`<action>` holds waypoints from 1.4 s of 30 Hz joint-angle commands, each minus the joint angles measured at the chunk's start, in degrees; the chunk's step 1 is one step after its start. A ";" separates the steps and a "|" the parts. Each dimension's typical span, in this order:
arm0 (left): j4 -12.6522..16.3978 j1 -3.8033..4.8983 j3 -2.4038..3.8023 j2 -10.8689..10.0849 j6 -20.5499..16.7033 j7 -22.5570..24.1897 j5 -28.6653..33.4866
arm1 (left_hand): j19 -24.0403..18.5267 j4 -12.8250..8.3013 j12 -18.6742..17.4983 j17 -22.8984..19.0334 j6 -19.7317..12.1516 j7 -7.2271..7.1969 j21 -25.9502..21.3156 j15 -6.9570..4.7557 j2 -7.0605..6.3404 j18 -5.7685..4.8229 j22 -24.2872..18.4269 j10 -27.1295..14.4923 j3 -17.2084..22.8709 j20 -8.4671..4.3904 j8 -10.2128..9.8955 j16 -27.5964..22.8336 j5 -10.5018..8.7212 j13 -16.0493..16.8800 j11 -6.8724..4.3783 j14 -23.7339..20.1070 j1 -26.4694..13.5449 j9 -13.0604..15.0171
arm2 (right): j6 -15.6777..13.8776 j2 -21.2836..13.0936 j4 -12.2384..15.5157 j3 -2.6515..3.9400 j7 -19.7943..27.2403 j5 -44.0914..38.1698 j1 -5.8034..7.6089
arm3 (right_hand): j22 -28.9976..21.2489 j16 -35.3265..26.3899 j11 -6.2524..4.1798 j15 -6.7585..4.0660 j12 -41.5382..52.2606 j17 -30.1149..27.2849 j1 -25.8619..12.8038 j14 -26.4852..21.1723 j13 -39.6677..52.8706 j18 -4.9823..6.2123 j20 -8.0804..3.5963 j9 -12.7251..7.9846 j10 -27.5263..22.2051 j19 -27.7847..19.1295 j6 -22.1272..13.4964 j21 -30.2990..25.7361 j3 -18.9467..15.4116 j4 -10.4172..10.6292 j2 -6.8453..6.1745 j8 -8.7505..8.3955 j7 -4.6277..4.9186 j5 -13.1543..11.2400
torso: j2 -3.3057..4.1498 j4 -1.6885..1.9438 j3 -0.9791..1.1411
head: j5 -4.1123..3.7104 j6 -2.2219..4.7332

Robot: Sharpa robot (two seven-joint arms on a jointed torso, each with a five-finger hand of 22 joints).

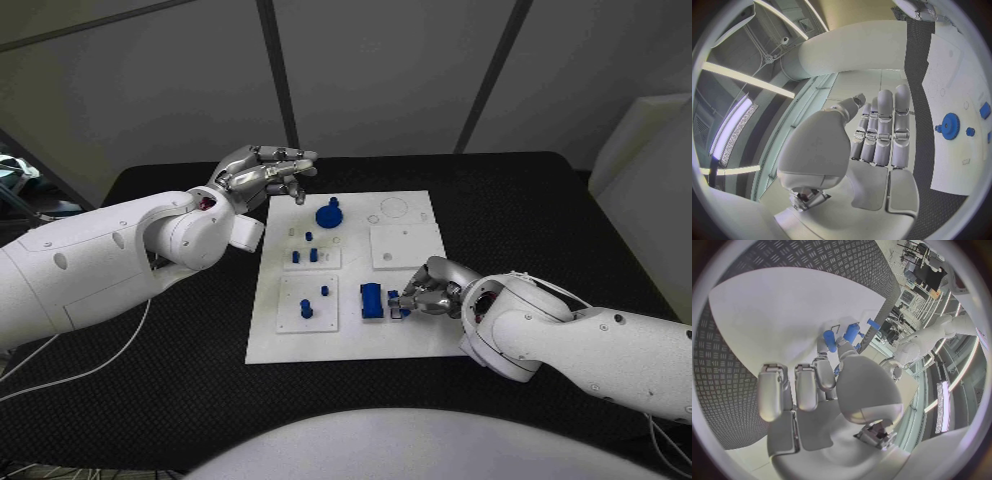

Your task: Assemble the parts on the task board

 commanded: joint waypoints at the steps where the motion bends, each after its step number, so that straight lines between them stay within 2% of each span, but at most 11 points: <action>1: 0.20 0.09 0.05 -0.09 0.37 0.48 0.23 | -0.16 -0.16 0.20 -0.09 -0.23 0.07 -0.18 0.15 0.22 0.70 -0.07 -0.42 -0.28 0.20 -0.28 0.32 -0.17 0.03 0.01 -0.42 -0.15 -0.03 | 1.13 0.26 -0.10 -0.05 0.27 0.54 0.01 | 8.82 0.01 -0.18 -0.44 0.10 0.84 -0.99 3.29 0.40 -0.93 -0.50 0.14 0.11 1.69 0.45 0.18 -0.25 0.73 -0.25 0.44 0.10 0.39 | 0.03 -0.06 0.02 | 0.13 0.00; 3: 0.19 0.09 0.05 -0.10 0.38 0.44 0.23 | -0.16 -0.16 0.20 -0.09 -0.23 0.07 -0.18 0.15 0.22 0.70 -0.07 -0.42 -0.28 0.20 -0.28 0.32 -0.17 0.03 0.01 -0.42 -0.15 -0.03 | 1.21 0.32 -0.09 -0.05 0.52 0.68 0.01 | 8.82 0.03 -0.13 -0.42 0.14 0.87 -1.98 3.29 0.43 -0.93 -0.51 0.25 0.14 1.69 0.41 0.17 -0.86 1.48 -0.53 0.57 0.15 0.55 | 0.01 -0.06 0.01 | 0.16 -0.03; 5: 0.19 0.10 0.05 -0.11 0.42 0.36 0.23 | -0.16 -0.16 0.20 -0.09 -0.23 0.07 -0.18 0.15 0.22 0.70 -0.07 -0.42 -0.28 0.20 -0.28 0.32 -0.17 0.03 0.01 -0.42 -0.15 -0.03 | 1.40 0.34 0.02 -0.05 0.93 0.97 0.01 | 8.84 0.05 -0.12 -0.39 0.21 0.92 -4.38 3.30 0.49 -0.94 -0.49 0.49 0.21 1.70 0.34 0.17 -2.64 3.36 -1.35 0.89 0.14 2.52 | 0.00 -0.06 0.01 | 0.18 -0.06; 6: 0.19 0.10 0.05 -0.12 0.44 0.31 0.23 | -0.16 -0.16 0.20 -0.09 -0.23 0.07 -0.18 0.15 0.22 0.70 -0.07 -0.42 -0.28 0.20 -0.28 0.32 -0.17 0.03 0.01 -0.42 -0.15 -0.03 | 1.48 0.33 0.10 -0.05 1.13 1.12 0.01 | 8.84 0.05 -0.14 -0.40 0.26 0.92 -4.99 3.30 0.52 -0.94 -0.50 0.61 0.24 1.70 0.31 0.16 -3.25 3.97 -1.54 1.05 0.11 2.67 | 0.01 -0.07 0.00 | 0.21 -0.08; 9: 0.14 0.10 0.05 -0.12 0.48 0.22 0.23 | -0.16 -0.16 0.20 -0.09 -0.23 0.07 -0.18 0.15 0.22 0.70 -0.07 -0.42 -0.28 0.20 -0.28 0.32 -0.17 0.03 0.01 -0.42 -0.15 -0.03 | 1.62 0.29 0.30 -0.05 1.64 1.49 0.01 | 8.85 0.05 -0.25 -0.50 0.31 0.95 -6.76 3.31 0.59 -0.93 -0.57 1.12 0.27 1.70 0.06 0.14 -5.31 6.41 -1.68 1.67 -0.02 2.11 | 0.01 -0.14 -0.01 | 0.17 -0.08; 14: 0.02 0.10 0.05 -0.06 0.54 0.09 0.23 | -0.16 -0.16 0.20 -0.09 -0.23 0.07 -0.18 0.15 0.22 0.70 -0.07 -0.42 -0.28 0.20 -0.28 0.32 -0.17 0.03 0.01 -0.42 -0.15 -0.03 | 1.77 0.07 0.55 -0.06 2.10 1.72 0.01 | 8.91 0.08 -0.33 -0.58 0.42 1.01 -7.97 3.33 0.69 -0.95 -0.65 1.78 0.31 1.74 -0.02 0.16 -7.25 9.00 -1.50 2.58 -0.16 1.37 | -0.04 -0.07 0.04 | 0.12 -0.02; 28: -0.12 0.10 0.05 -0.17 0.67 -0.18 0.22 | -0.15 -0.14 0.24 -0.14 -0.24 0.09 -0.22 0.16 0.27 0.70 -0.09 -0.46 -0.26 0.20 -0.27 0.35 -0.17 0.03 0.03 -0.43 -0.15 -0.03 | 3.00 -1.37 0.99 -0.08 2.71 1.25 0.02 | 8.93 0.04 -0.52 -0.73 0.31 0.97 -8.33 3.32 0.66 -0.94 -0.78 2.59 0.27 1.74 -0.05 0.13 -8.68 11.52 -0.70 3.79 -0.40 2.43 | -0.01 -0.12 -0.01 | 0.13 0.06; 30: -0.22 0.10 0.05 -0.14 0.70 -0.23 0.21 | -0.15 -0.14 0.24 -0.14 -0.24 0.09 -0.22 0.16 0.27 0.70 -0.09 -0.46 -0.26 0.20 -0.27 0.35 -0.17 0.03 0.03 -0.43 -0.15 -0.03 | 2.96 -1.47 1.10 -0.08 3.06 1.23 0.02 | 8.90 0.03 -0.53 -0.74 0.31 0.97 -8.22 3.32 0.67 -0.94 -0.80 2.65 0.27 1.72 -0.10 0.11 -8.72 11.65 -0.54 3.89 -0.41 2.65 | -0.03 -0.20 0.01 | 0.22 0.06; 37: -0.39 0.10 0.04 -0.01 0.74 -0.33 -0.39 | -0.15 -0.14 0.24 -0.14 -0.24 0.09 -0.22 0.16 0.27 0.70 -0.09 -0.46 -0.26 0.20 -0.27 0.35 -0.17 0.03 0.03 -0.43 -0.15 -0.03 | 3.61 -1.88 1.39 -0.08 4.11 1.16 0.02 | 8.94 0.04 -0.57 -0.78 0.36 1.00 -7.67 3.32 0.71 -0.95 -0.84 2.86 0.30 1.75 -0.24 0.13 -8.73 11.79 -0.02 4.18 -0.46 3.24 | 0.00 0.03 0.05 | 0.08 0.05; 42: -0.49 0.09 0.02 0.03 0.70 -0.32 -1.09 | -0.15 -0.14 0.24 -0.14 -0.24 0.09 -0.22 0.16 0.27 0.70 -0.09 -0.46 -0.26 0.20 -0.27 0.35 -0.17 0.03 0.03 -0.43 -0.15 -0.03 | 4.80 -2.32 1.59 -0.09 4.51 1.13 0.02 | 9.02 0.11 -0.64 -0.83 0.45 1.11 -6.76 3.35 0.78 -0.96 -0.88 3.09 0.35 1.80 -0.33 0.18 -8.70 11.65 0.36 4.53 -0.53 3.73 | -0.02 -0.13 -0.03 | 0.21 0.11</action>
